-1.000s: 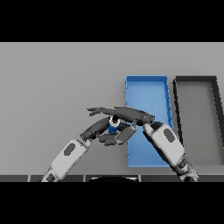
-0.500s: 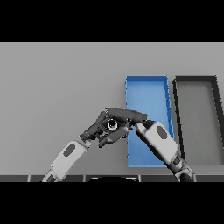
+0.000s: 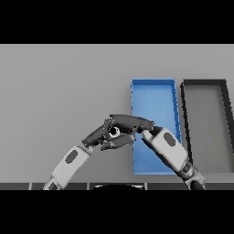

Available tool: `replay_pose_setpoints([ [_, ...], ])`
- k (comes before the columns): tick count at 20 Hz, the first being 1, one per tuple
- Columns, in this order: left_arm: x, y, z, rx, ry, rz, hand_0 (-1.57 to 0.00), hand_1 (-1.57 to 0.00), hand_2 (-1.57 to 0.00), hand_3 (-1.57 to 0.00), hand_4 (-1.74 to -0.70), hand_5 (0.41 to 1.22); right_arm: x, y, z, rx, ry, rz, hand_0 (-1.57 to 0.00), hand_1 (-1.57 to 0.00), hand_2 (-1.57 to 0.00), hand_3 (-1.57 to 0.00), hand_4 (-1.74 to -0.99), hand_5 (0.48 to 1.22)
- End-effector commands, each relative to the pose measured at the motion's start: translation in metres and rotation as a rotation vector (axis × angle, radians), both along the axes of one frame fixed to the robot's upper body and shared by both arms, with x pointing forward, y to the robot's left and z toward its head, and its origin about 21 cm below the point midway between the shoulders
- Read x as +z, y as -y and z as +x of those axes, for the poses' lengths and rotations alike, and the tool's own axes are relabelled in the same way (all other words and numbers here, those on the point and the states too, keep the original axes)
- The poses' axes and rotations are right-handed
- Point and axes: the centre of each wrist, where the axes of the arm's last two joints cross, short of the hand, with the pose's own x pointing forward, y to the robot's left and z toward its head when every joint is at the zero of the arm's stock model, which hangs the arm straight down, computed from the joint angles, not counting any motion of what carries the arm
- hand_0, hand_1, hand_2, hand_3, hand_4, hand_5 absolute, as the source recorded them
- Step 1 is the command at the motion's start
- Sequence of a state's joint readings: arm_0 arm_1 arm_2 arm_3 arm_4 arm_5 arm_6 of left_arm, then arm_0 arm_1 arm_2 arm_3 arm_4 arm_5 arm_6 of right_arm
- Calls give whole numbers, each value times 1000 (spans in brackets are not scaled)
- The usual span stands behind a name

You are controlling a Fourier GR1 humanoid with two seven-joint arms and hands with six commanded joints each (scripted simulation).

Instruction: Pick up the blue pipe and place it into the blue bin.

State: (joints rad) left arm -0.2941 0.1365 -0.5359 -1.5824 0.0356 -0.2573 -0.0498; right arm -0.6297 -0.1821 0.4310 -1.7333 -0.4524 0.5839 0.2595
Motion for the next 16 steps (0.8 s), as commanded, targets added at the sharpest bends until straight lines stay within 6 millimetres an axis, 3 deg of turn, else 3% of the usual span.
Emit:
replay_pose_setpoints([
  [1,0,-4,1,2,-2,36,-1045,-991,-950,-963,-1426,1221,-1,3,-1,-9,5,-5,-1551,-1551,-1552,-1547,-1483,1195],
  [4,-5,-5,-1,-34,11,90,-535,-507,-486,-492,-1144,1221,-3,-1,-4,-35,2,-37,-1561,-1561,-1561,-1559,-1486,1208],
  [7,-3,-4,3,1,64,145,-273,-259,-248,-252,-955,972,1,1,-4,-62,16,-45,-1566,-1566,-1566,-1565,-1488,1214],
  [11,-2,-5,6,25,20,152,-111,-106,-101,-102,-861,734,-2,1,-3,-54,3,-23,-1569,-1569,-1569,-1568,-1487,1218],
  [16,-9,-7,5,58,-75,122,-36,-34,-32,-33,-895,625,-3,1,-3,-59,-34,11,-1570,-1570,-1570,-1570,-1489,1220],
])
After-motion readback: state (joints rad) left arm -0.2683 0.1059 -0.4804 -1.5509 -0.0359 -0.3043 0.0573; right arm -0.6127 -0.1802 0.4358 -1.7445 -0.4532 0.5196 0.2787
